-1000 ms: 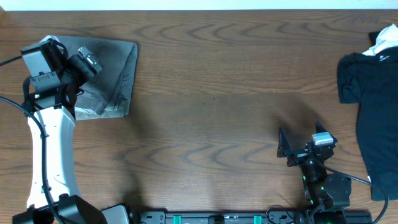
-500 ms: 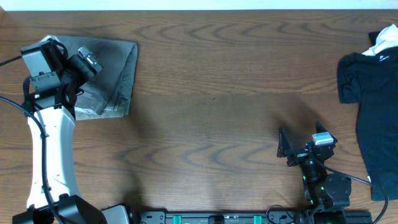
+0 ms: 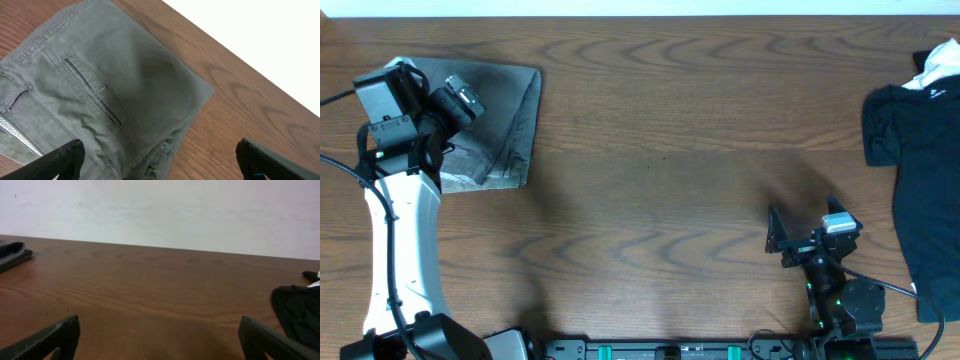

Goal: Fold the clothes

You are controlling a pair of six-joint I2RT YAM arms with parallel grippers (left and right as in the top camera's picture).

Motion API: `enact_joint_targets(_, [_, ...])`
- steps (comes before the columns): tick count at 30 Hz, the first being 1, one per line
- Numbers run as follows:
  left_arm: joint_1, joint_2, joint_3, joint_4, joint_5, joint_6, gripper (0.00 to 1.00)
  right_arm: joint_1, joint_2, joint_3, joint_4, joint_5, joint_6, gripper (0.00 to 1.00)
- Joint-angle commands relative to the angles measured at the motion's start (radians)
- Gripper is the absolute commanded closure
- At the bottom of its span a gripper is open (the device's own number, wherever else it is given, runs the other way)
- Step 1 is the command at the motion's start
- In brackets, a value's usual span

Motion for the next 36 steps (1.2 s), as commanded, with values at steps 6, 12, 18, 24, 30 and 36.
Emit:
enact_joint_targets(6, [0.003, 0.003, 0.007, -0.003, 0.002, -0.001, 0.02, -0.001, -0.007, -0.002, -0.005, 0.014, -0.004, 0.01])
enact_joint_targets(12, [0.003, -0.106, -0.029, -0.019, 0.002, -0.001, 0.02, -0.001, -0.007, -0.002, -0.005, 0.014, -0.004, 0.01])
enact_joint_targets(18, [0.002, -0.327, -0.149, -0.018, 0.002, -0.001, 0.02, -0.001, -0.007, -0.002, -0.005, 0.014, -0.004, 0.01])
enact_joint_targets(24, [0.002, -0.624, -0.378, -0.018, 0.002, -0.001, 0.02, -0.001, -0.007, -0.002, -0.005, 0.014, -0.004, 0.01])
enact_joint_targets(30, [-0.02, -0.884, -0.588, -0.024, -0.081, 0.007, 0.02, -0.001, -0.007, -0.002, -0.005, 0.014, -0.004, 0.01])
enact_joint_targets(36, [-0.111, -1.039, -0.725, -0.084, -0.114, 0.007, 0.02, -0.001, -0.007, -0.002, -0.005, 0.014, -0.004, 0.01])
